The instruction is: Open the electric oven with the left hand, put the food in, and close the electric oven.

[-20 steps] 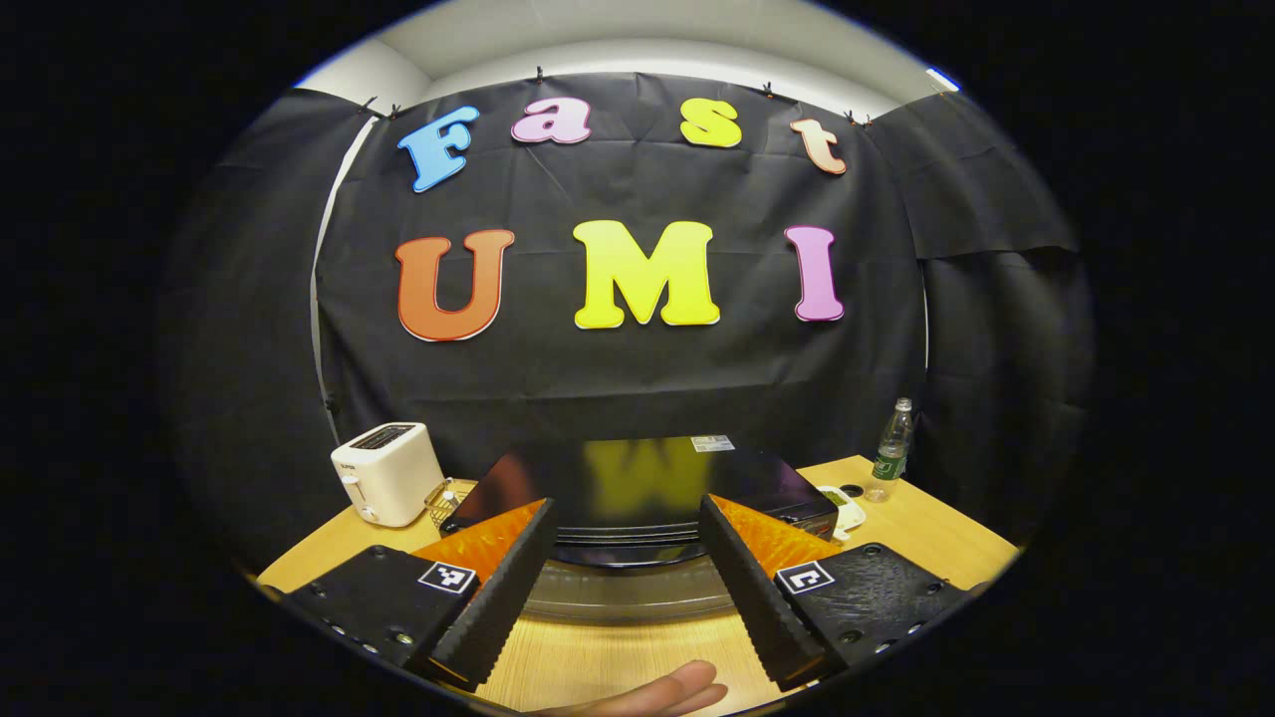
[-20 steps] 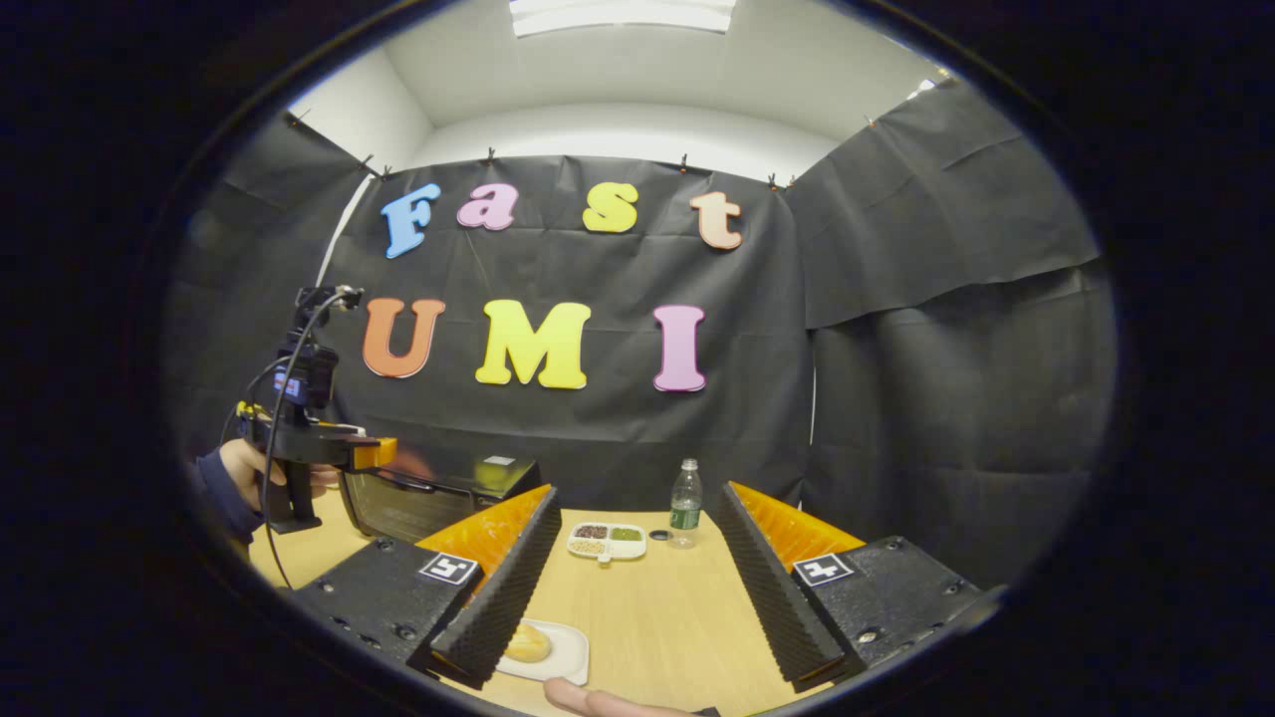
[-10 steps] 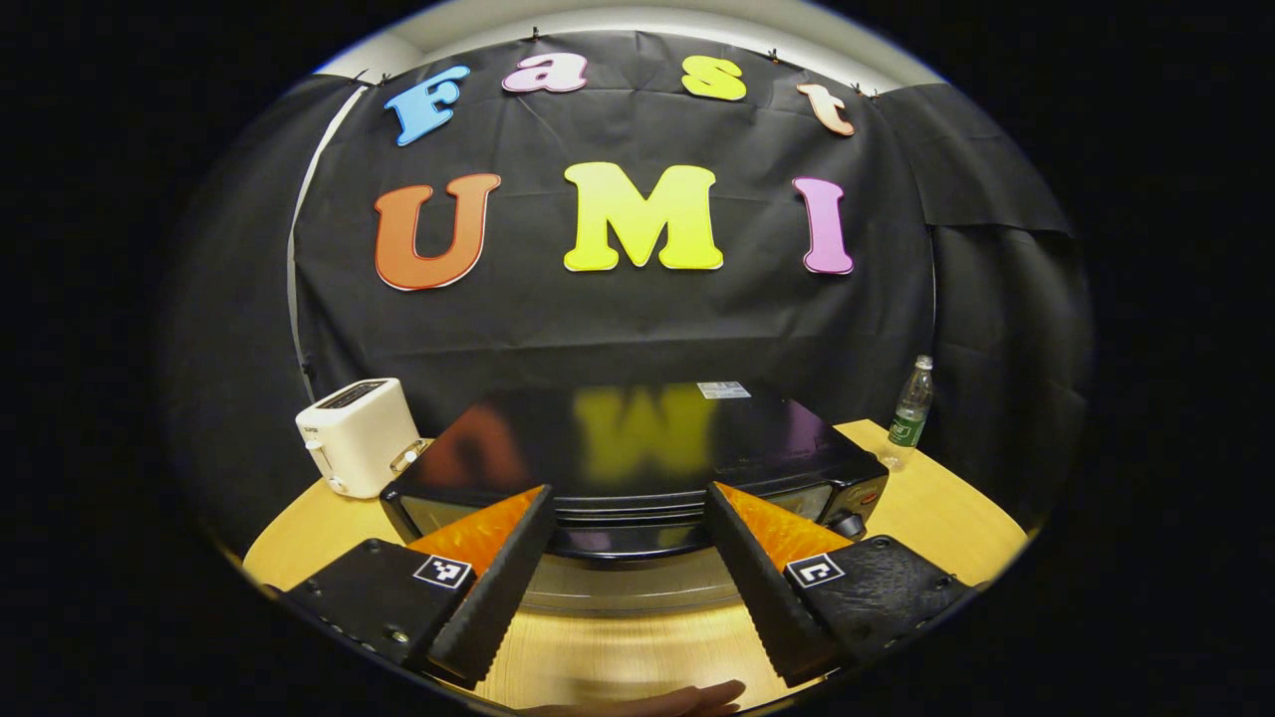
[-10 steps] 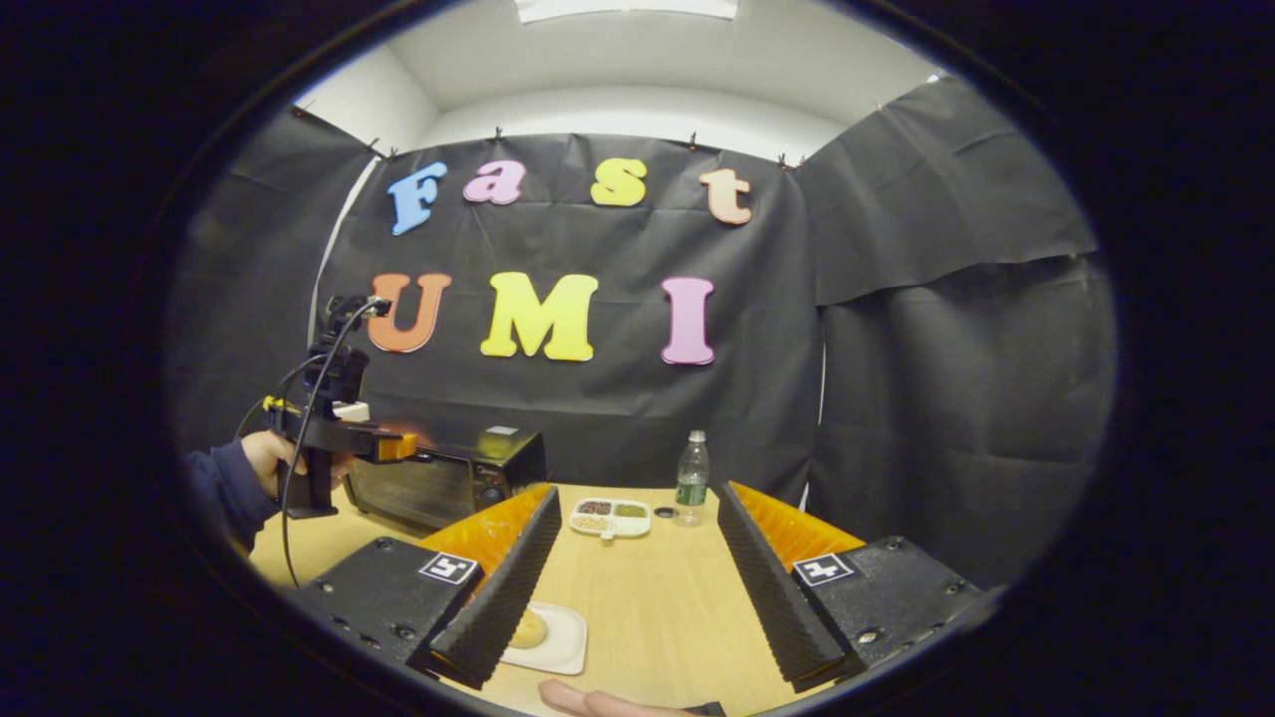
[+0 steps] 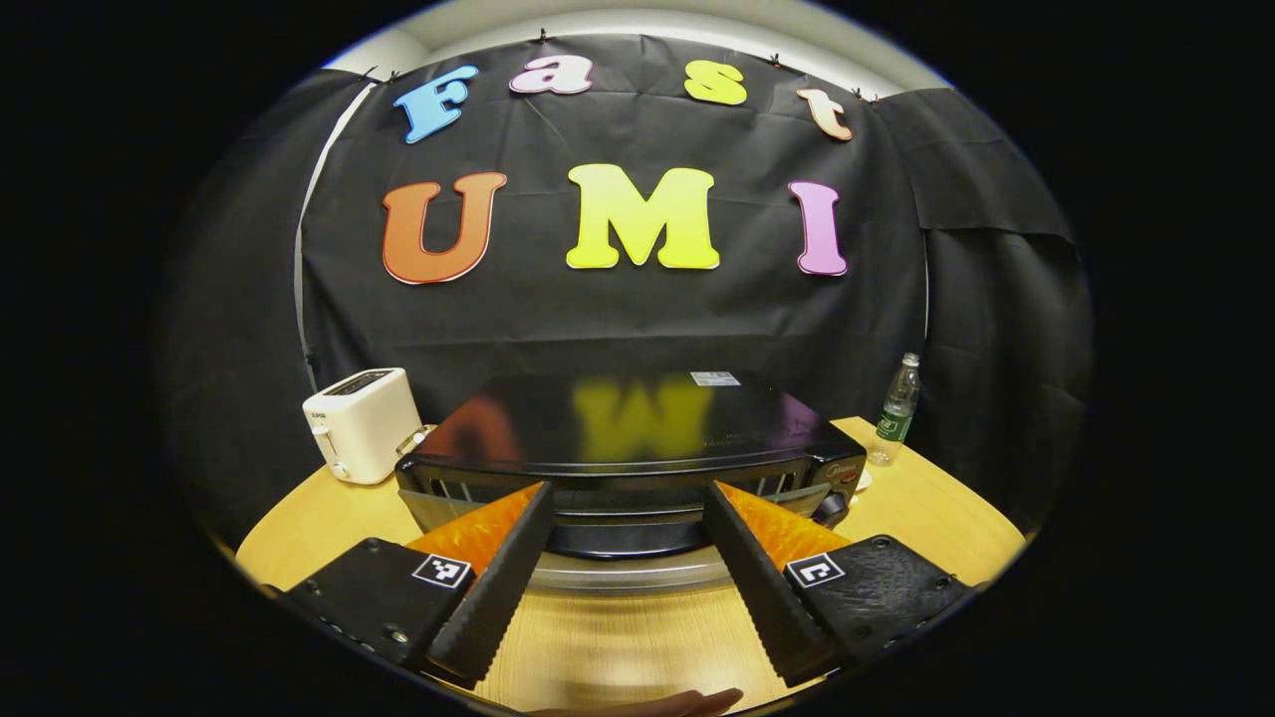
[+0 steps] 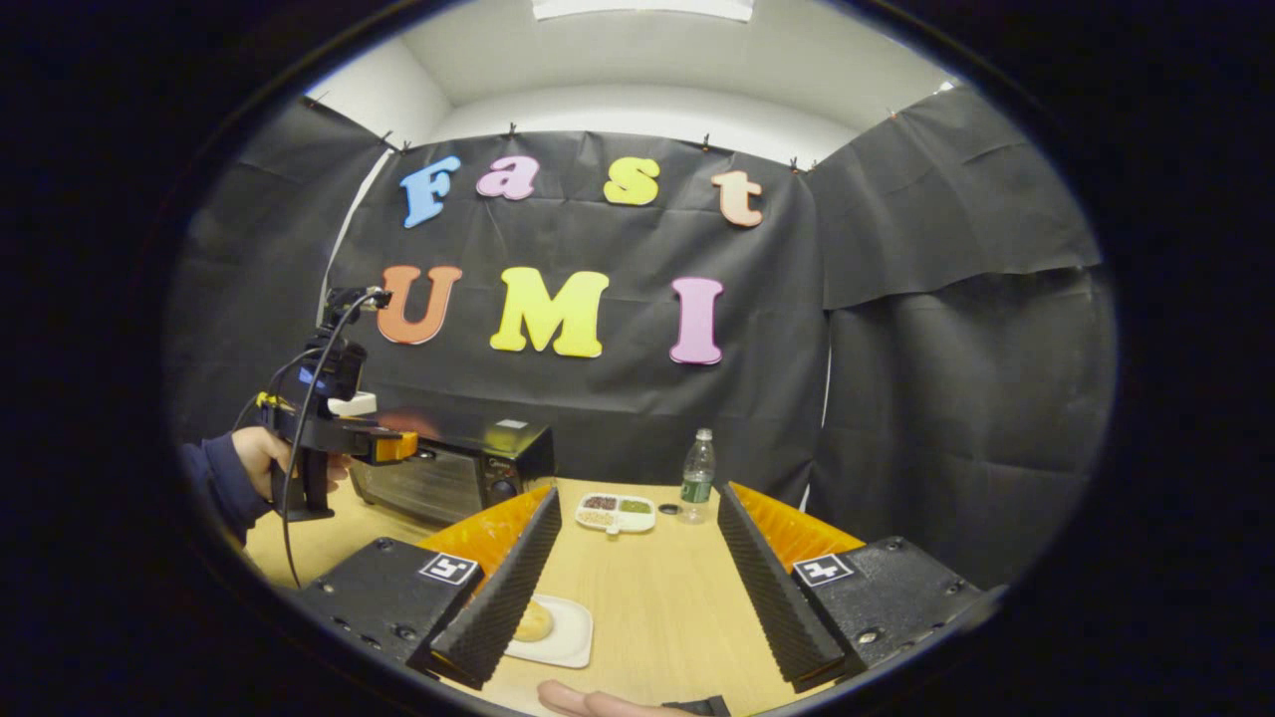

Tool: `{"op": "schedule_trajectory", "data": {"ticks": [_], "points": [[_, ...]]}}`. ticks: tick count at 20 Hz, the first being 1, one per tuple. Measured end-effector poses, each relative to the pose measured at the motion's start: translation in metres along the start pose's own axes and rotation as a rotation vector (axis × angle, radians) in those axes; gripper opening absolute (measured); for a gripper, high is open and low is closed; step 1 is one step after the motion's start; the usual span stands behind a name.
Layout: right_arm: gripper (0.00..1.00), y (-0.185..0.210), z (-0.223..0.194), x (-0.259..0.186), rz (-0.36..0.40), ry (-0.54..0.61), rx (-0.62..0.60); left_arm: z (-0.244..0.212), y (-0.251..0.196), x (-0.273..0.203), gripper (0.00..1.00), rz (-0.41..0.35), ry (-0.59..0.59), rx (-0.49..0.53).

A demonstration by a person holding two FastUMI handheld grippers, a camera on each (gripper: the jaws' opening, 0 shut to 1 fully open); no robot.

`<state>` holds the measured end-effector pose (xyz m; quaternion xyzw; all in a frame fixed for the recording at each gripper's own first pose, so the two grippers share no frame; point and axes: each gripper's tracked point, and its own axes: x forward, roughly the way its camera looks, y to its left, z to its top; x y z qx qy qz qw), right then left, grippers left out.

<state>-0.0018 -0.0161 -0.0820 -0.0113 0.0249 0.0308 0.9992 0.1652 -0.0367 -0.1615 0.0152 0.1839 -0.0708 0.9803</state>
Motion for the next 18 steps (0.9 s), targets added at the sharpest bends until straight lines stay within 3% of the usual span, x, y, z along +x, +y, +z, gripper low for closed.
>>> {"op": "schedule_trajectory", "data": {"ticks": [9,18], "points": [[1.0,-0.003,-0.024,-0.003,0.008,0.094,0.025,-0.028,-0.003,-0.035,0.99,-0.009,0.043,0.012],[0.99,-0.008,-0.02,-0.011,-0.014,0.041,0.076,-0.062,-0.004,-0.065,0.99,-0.013,0.097,0.006]]}}
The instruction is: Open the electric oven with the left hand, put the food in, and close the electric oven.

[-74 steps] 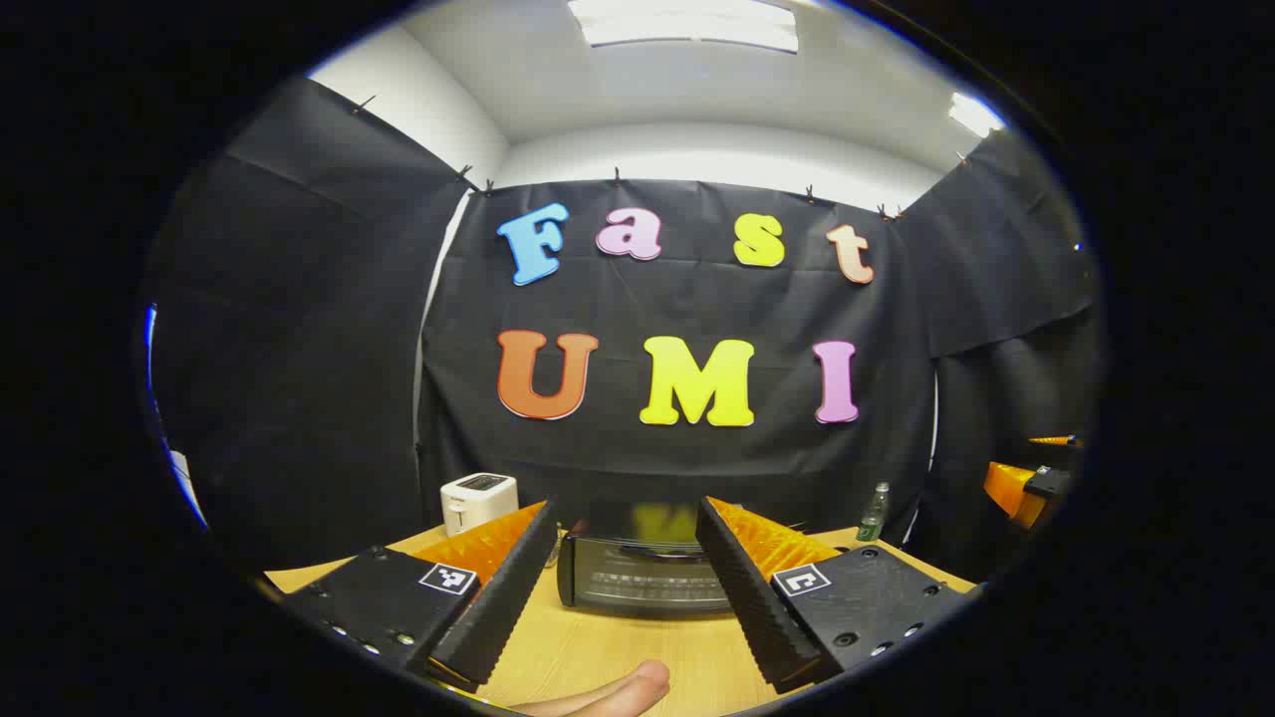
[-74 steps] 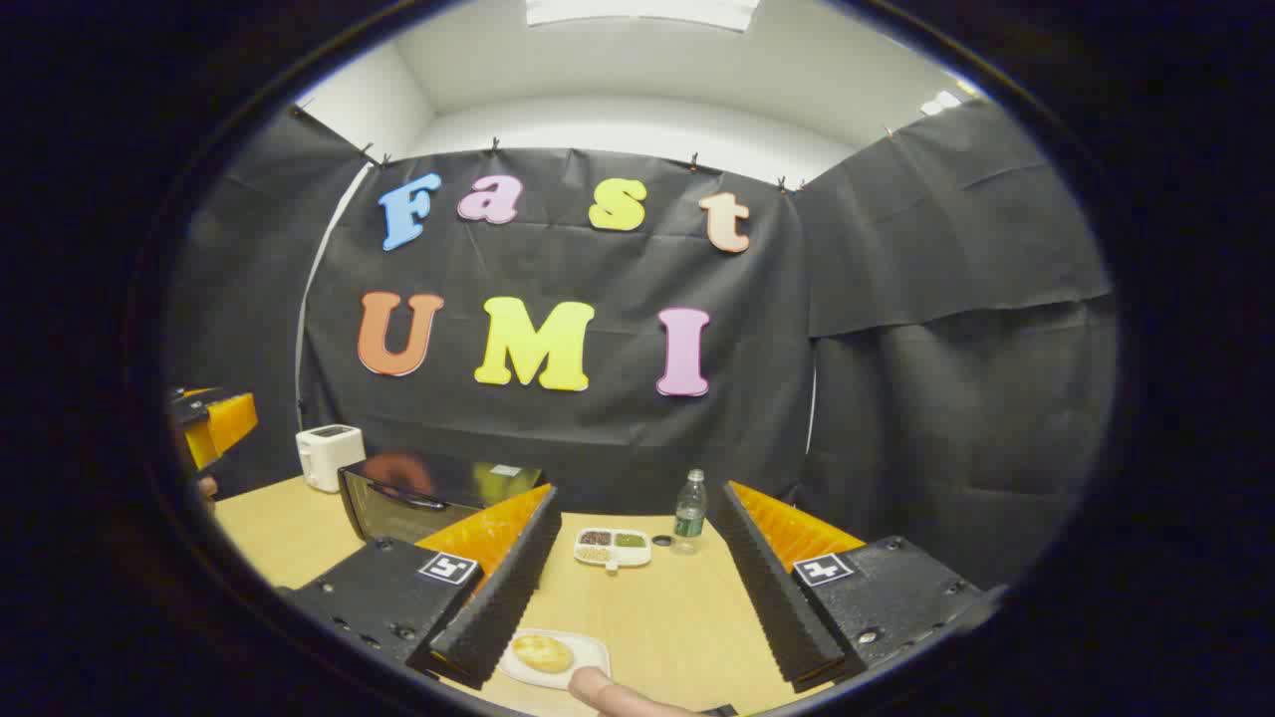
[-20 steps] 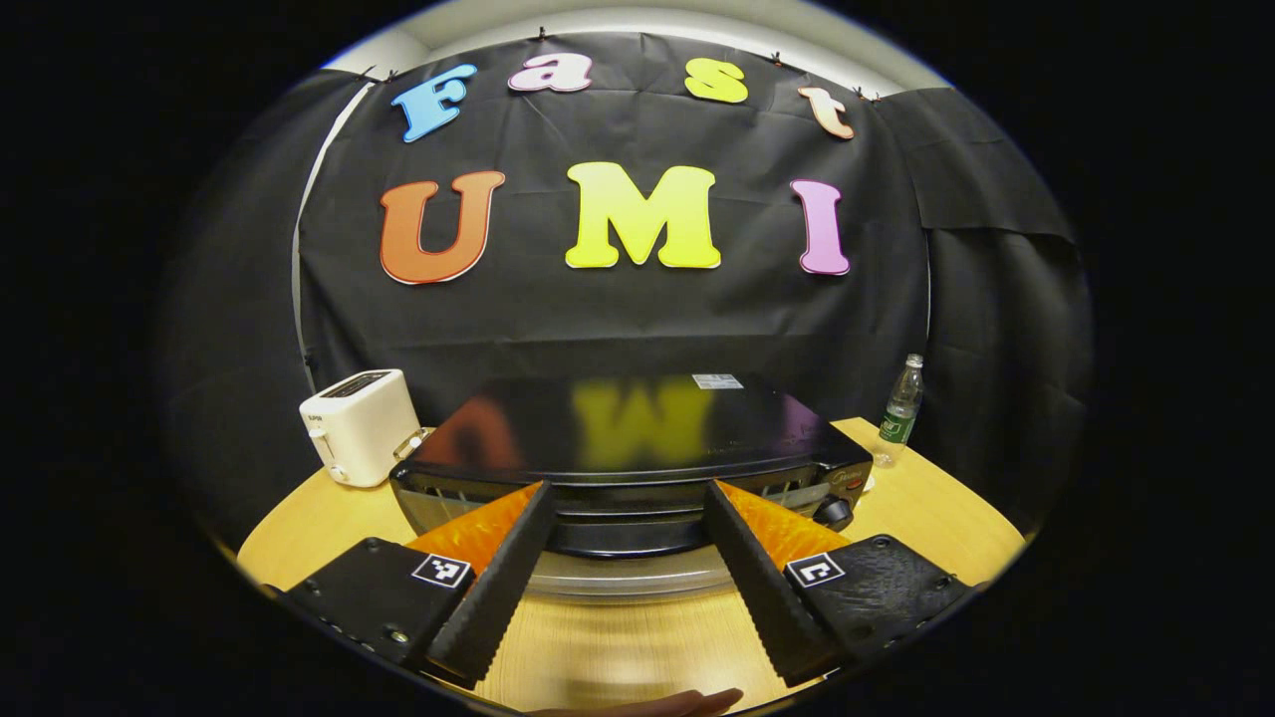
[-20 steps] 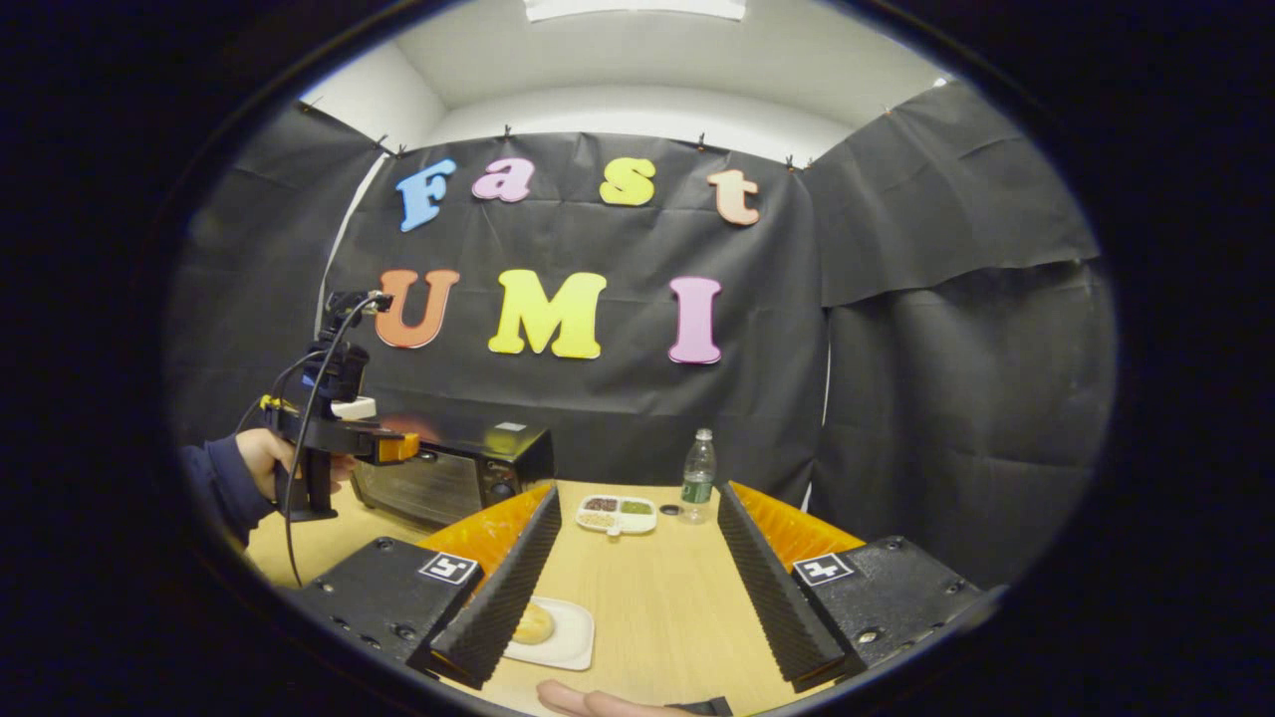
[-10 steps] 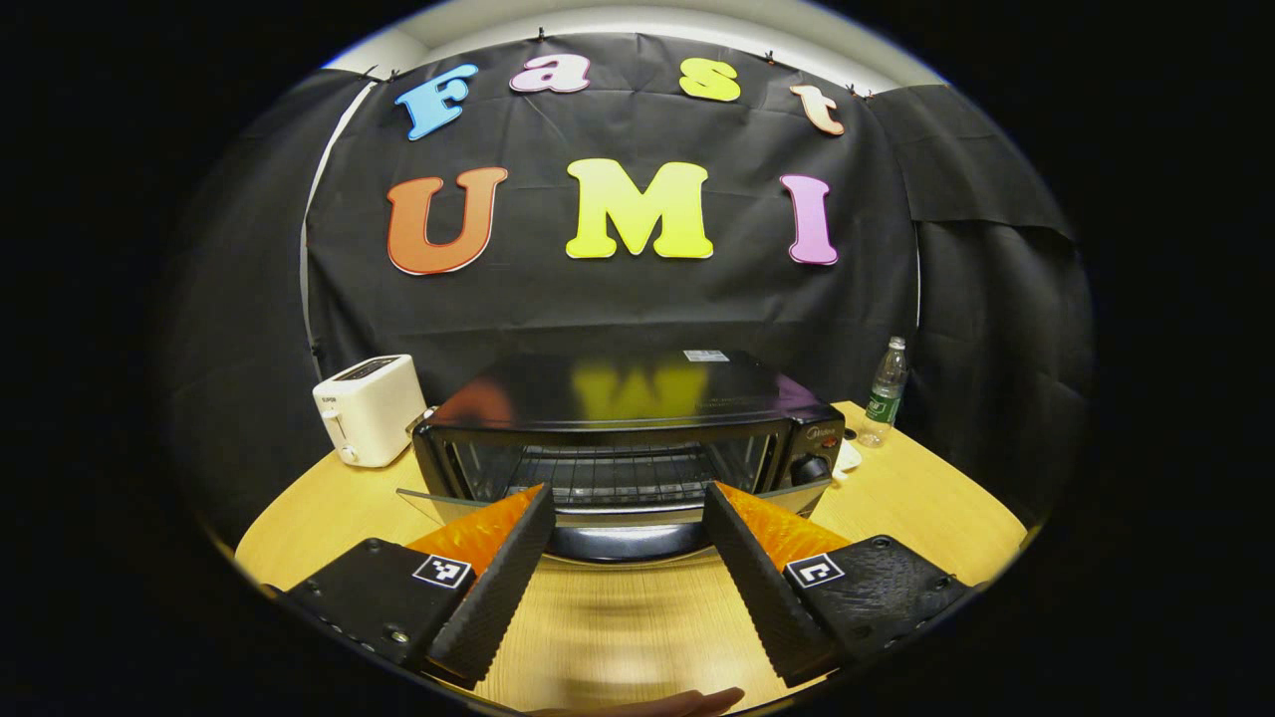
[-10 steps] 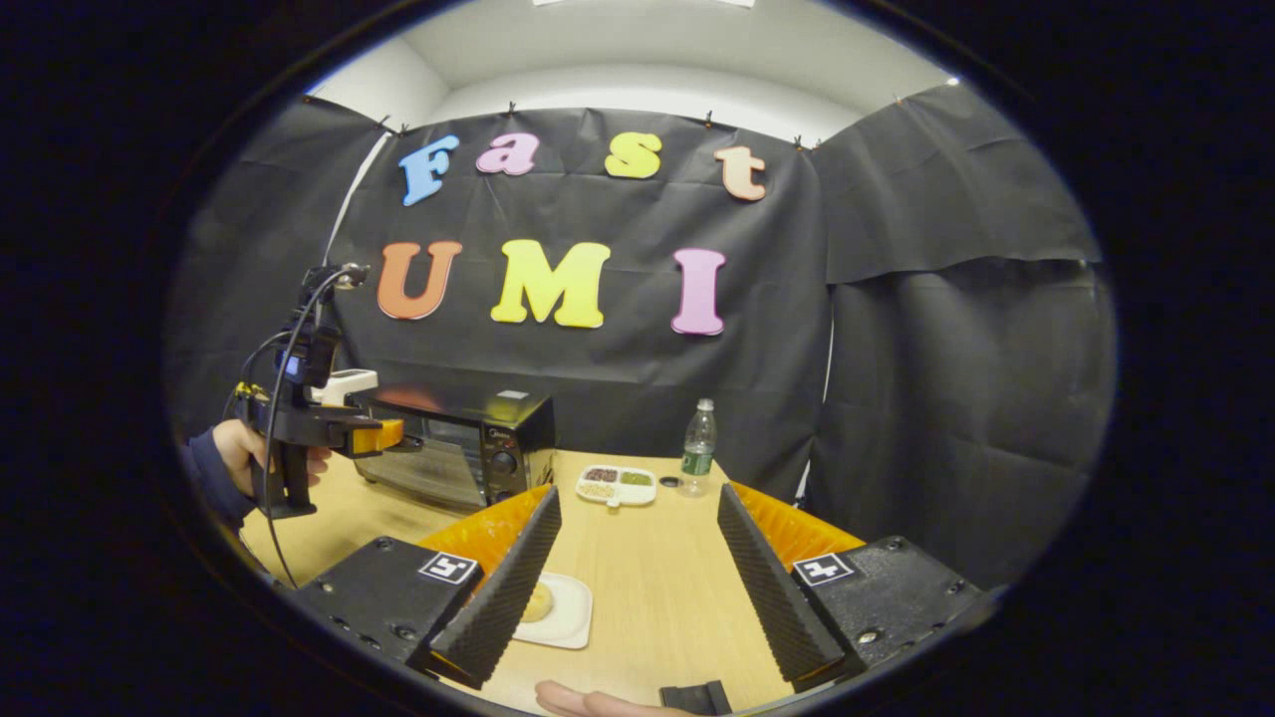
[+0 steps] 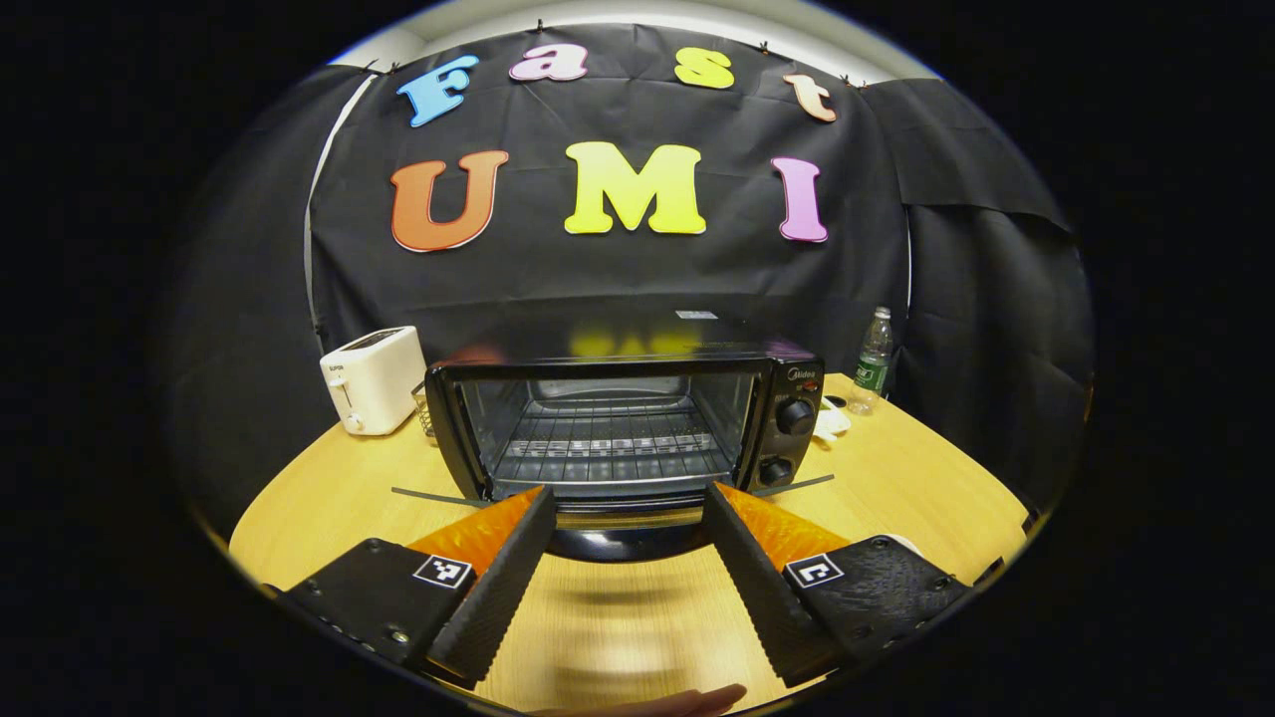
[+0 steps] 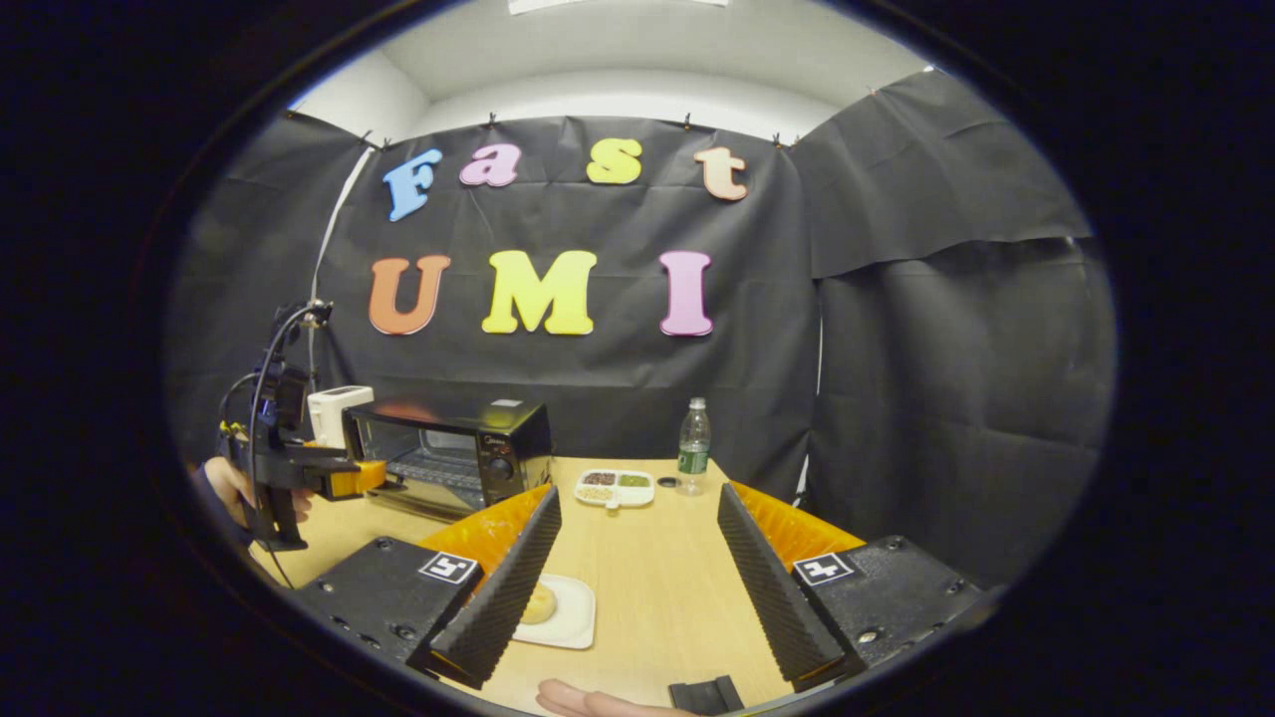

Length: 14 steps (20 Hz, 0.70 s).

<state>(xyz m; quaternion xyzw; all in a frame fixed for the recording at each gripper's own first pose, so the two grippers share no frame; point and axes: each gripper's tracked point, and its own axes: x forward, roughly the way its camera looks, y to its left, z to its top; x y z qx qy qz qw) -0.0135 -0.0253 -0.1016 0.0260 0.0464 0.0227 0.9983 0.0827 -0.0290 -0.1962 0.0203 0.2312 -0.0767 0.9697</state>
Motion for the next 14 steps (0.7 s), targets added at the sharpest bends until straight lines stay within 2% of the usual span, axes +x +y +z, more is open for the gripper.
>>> {"op": "schedule_trajectory", "data": {"ticks": [7,8,14], "points": [[1.0,0.001,0.01,-0.01,-0.021,-0.02,-0.012,-0.045,-0.002,-0.018,0.99,0.001,0.035,-0.011],[0.97,0.001,0.014,-0.013,-0.024,-0.025,-0.016,-0.051,-0.002,-0.019,0.99,0.001,0.041,-0.015],[0.99,0.011,0.048,-0.039,-0.007,-0.073,-0.006,-0.09,-0.004,-0.022,0.98,0.009,0.123,-0.051]]}}
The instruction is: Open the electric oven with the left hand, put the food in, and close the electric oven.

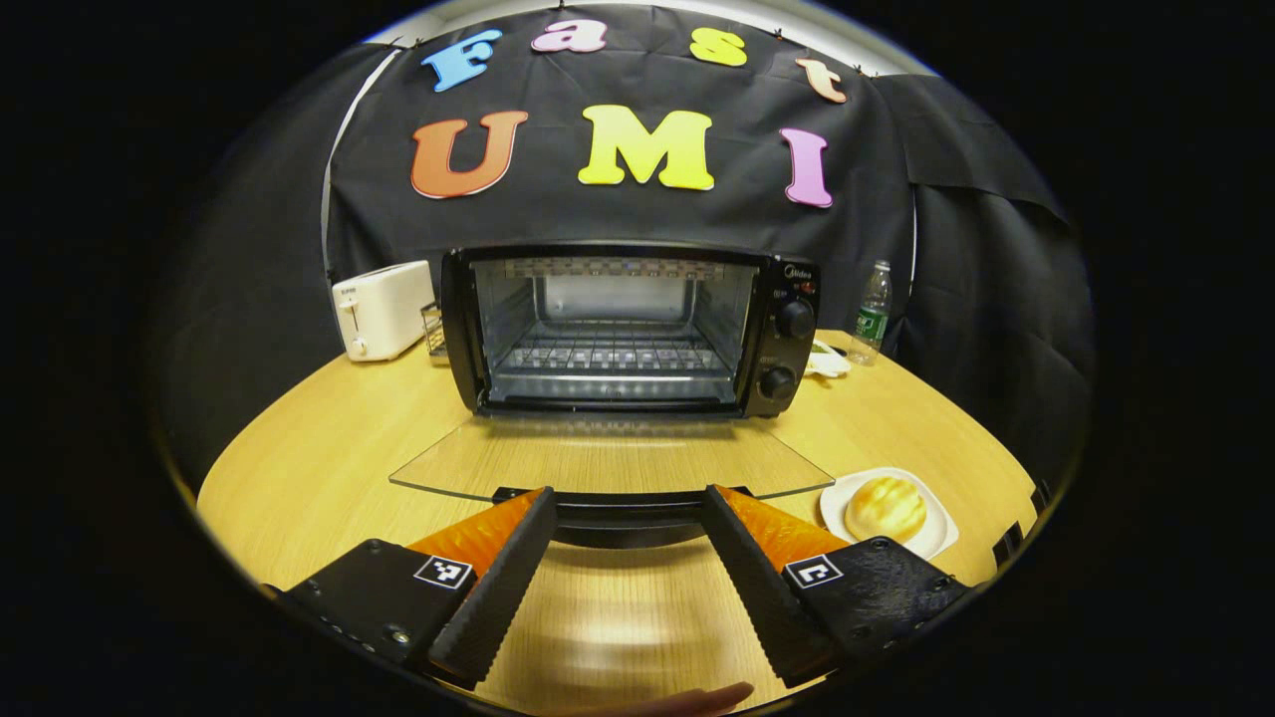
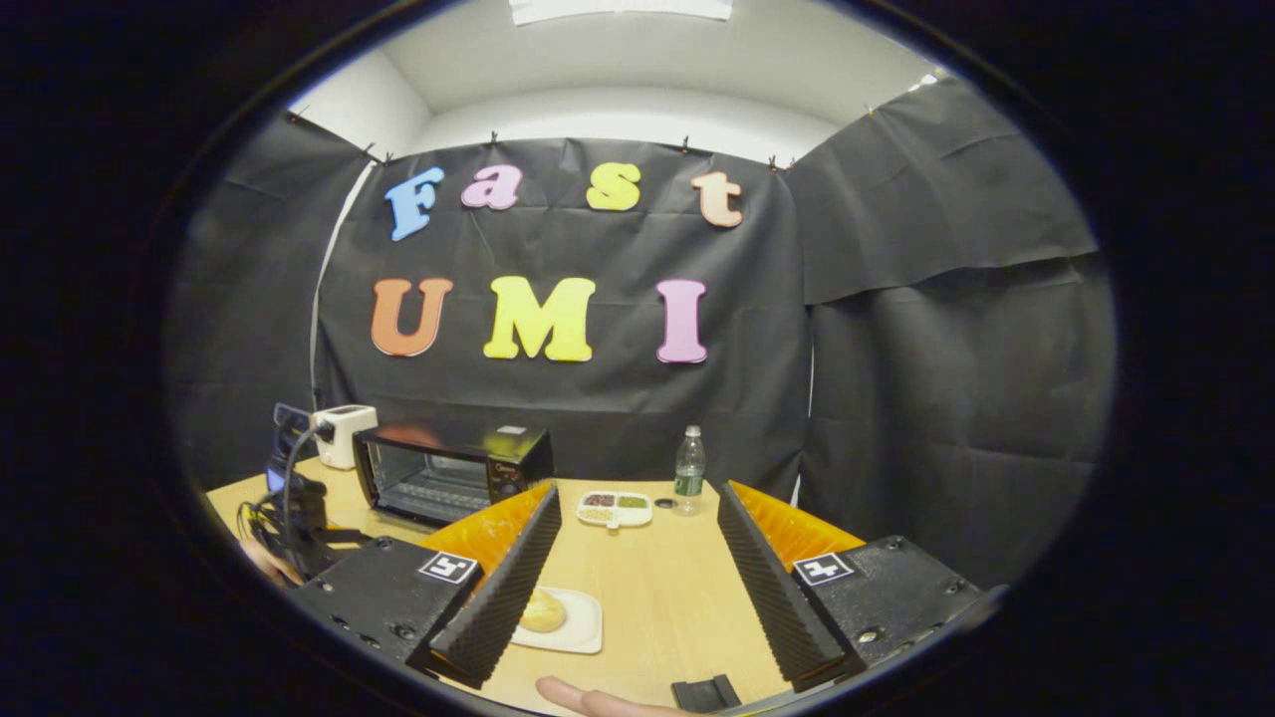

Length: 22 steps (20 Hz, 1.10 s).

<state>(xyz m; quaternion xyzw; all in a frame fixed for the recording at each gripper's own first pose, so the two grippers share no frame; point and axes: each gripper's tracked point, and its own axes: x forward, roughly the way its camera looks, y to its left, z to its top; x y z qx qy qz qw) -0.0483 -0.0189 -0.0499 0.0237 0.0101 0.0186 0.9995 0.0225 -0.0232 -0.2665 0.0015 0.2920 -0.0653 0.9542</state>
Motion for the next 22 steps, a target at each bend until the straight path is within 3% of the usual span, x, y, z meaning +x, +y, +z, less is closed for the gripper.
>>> {"op": "schedule_trajectory", "data": {"ticks": [3,7,10,13,14,15,22], "points": [[1.0,-0.004,0.021,-0.012,-0.009,-0.034,-0.004,-0.026,0.003,0.007,0.96,0.016,0.073,-0.031],[1.0,0.003,0.038,-0.025,0.011,-0.082,-0.014,-0.03,0.004,0.004,0.95,0.033,0.061,-0.026],[1.0,0.011,0.045,-0.032,0.026,-0.112,-0.018,-0.031,0.004,-0.001,0.93,0.011,0.086,-0.1],[1.0,0.008,0.051,-0.035,0.012,-0.142,-0.002,0.006,-0.001,-0.026,0.94,-0.027,-0.021,-0.133],[1.0,0.009,0.049,-0.033,0.013,-0.144,0.002,0.021,0.002,-0.037,0.83,-0.017,-0.06,-0.121],[1.0,0.011,0.047,-0.03,0.019,-0.141,0.007,0.036,0.006,-0.05,0.94,-0.005,-0.101,-0.108],[1.0,0.009,0.013,-0.008,0.039,-0.064,0.048,0.123,0.018,-0.126,0.93,0.051,-0.287,0.007]]}}
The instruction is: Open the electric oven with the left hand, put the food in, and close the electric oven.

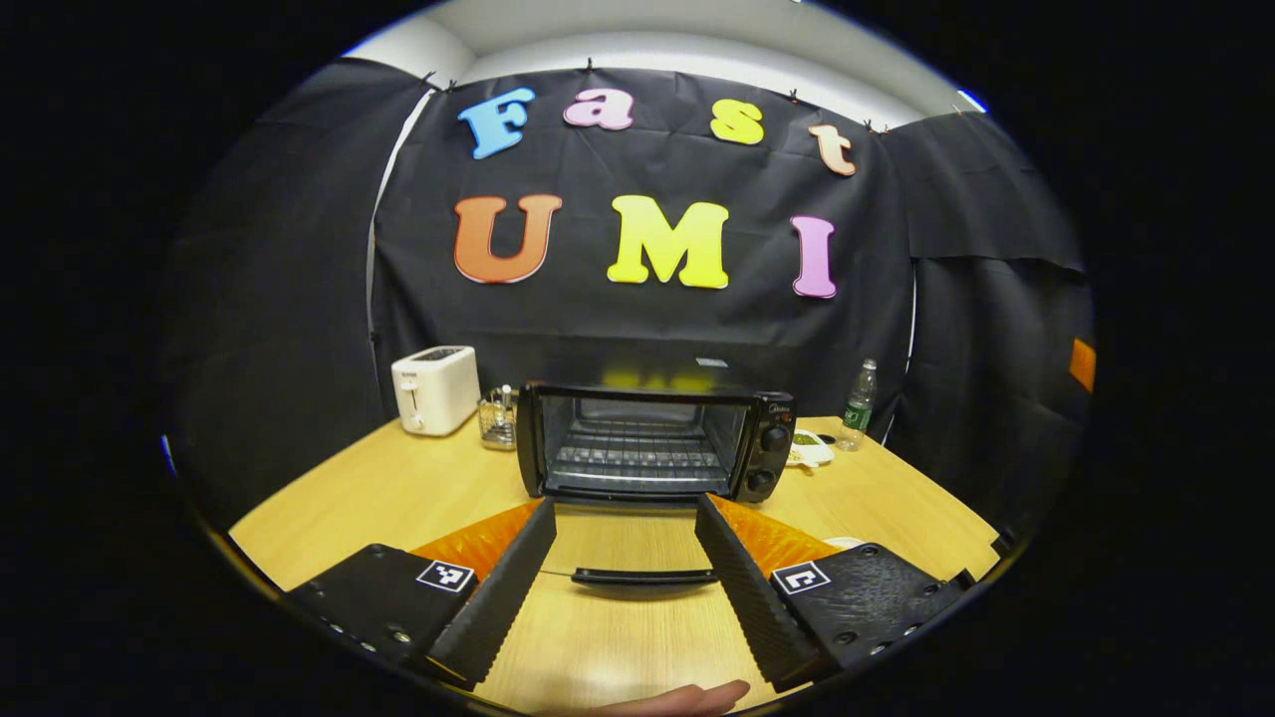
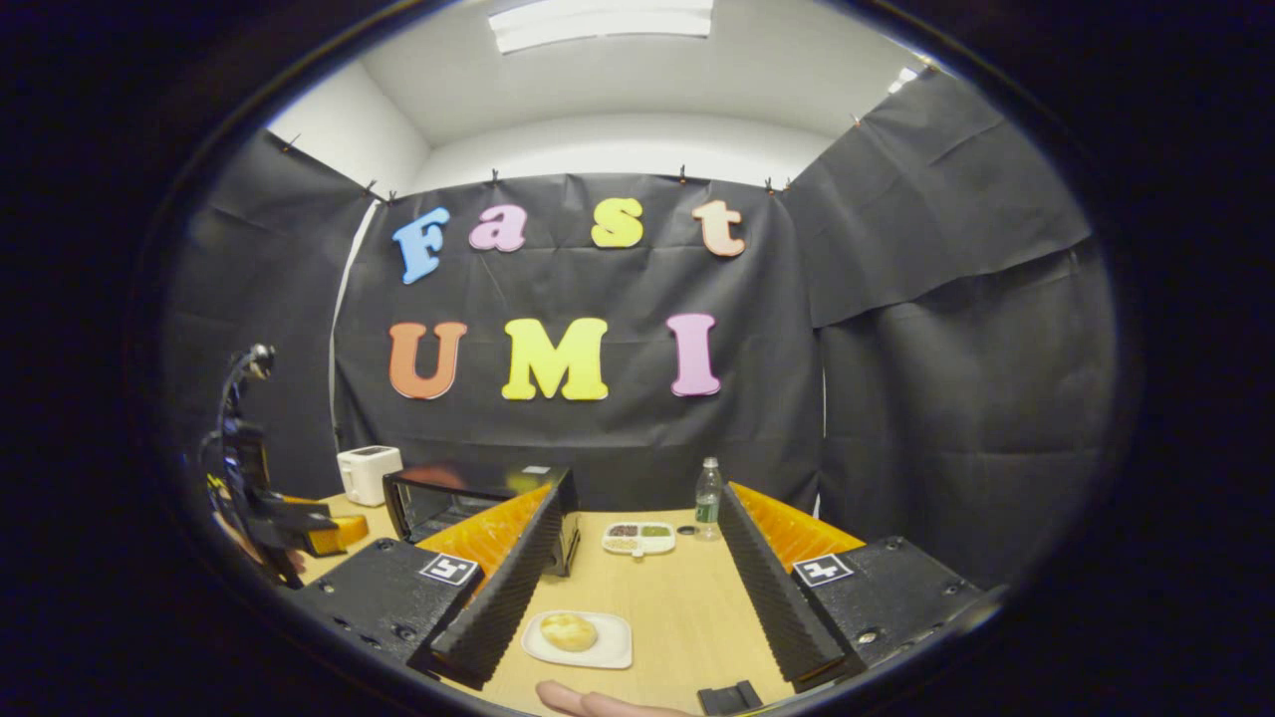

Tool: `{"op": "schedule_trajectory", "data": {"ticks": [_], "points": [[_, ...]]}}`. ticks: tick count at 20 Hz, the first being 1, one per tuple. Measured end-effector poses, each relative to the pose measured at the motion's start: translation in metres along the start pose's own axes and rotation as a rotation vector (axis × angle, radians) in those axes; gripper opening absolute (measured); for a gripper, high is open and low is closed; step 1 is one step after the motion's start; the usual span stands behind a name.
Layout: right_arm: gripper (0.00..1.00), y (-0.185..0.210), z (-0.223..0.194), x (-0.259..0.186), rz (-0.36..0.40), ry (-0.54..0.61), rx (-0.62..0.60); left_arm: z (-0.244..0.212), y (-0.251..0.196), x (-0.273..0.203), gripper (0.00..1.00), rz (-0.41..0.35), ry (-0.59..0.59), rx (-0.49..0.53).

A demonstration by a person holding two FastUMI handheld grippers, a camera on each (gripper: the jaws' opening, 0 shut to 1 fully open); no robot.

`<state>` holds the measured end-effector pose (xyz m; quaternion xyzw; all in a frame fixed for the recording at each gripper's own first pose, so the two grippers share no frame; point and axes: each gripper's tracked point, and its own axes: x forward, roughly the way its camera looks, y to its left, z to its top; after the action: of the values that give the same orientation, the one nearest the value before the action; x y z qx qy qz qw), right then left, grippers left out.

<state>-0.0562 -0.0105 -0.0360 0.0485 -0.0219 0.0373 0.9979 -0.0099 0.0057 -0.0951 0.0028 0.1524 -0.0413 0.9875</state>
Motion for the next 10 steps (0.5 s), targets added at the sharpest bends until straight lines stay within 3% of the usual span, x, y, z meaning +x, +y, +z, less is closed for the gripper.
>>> {"op": "schedule_trajectory", "data": {"ticks": [6,10], "points": [[1.0,0.014,-0.045,0.025,0.039,0.057,-0.002,0.056,0.008,-0.037,0.93,0.024,-0.048,0.038],[1.0,0.035,-0.109,0.048,0.078,0.165,0.001,0.078,0.016,-0.062,0.93,0.034,-0.117,0.077]]}}
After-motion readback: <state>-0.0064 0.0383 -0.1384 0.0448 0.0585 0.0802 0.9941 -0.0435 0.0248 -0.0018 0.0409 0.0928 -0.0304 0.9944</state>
